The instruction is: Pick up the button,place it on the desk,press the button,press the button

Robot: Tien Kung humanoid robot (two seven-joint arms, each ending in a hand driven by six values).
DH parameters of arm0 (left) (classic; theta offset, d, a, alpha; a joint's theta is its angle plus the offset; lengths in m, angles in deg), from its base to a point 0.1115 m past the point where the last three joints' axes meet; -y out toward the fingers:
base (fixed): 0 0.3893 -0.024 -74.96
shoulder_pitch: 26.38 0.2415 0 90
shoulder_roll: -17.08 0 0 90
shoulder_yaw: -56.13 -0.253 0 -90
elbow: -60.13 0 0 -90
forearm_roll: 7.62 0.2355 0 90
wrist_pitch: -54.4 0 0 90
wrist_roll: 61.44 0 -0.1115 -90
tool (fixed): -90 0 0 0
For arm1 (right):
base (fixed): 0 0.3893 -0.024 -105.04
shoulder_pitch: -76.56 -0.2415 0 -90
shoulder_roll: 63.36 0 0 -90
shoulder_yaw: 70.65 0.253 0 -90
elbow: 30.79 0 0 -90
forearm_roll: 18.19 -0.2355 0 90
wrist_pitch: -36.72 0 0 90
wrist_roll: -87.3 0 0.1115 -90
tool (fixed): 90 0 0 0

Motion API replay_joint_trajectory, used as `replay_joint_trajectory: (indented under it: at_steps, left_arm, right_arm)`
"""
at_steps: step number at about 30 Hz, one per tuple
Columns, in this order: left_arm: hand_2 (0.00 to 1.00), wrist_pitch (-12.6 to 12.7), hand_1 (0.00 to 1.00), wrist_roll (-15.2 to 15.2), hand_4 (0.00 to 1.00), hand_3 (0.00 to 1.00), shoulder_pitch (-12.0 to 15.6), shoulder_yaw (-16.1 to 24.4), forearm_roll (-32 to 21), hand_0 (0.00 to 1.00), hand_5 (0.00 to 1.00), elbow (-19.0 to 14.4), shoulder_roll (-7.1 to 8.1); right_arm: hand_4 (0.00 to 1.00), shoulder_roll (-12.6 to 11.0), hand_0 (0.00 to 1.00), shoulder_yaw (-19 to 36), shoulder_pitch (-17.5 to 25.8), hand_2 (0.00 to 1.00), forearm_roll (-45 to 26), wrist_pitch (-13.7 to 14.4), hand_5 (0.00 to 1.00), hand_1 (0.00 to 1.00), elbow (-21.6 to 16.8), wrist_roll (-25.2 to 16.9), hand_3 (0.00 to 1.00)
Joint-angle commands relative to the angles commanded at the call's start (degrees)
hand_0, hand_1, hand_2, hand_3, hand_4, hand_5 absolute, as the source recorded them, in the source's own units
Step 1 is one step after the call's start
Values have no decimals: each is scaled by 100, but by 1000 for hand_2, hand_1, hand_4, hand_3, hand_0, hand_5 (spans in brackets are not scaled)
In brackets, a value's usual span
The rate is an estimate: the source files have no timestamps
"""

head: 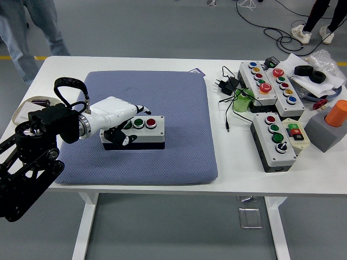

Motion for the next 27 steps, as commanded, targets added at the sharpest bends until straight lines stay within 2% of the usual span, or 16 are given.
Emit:
replay_joint_trajectory:
  at_steps: [11,18,27]
  left_arm:
    - [116,-36,112,-4,623,885,-54,-168,0,104,157,87,-52]
    - [116,-41,112,106,622,888,-56,-316,0,103,159,292,-111]
    - [118,-303,113,160,618,883,-52,-347,0,104,128,359,-130]
  right_arm:
    - [273,-1,628,-3,-11,547,14,-3,22,493,0,-1,581]
    - [273,-1,629,34,-31,547,44,6,22,492,0,6,581]
    - [274,-4,629,50,-32,544,63,8,23,490,0,11,581]
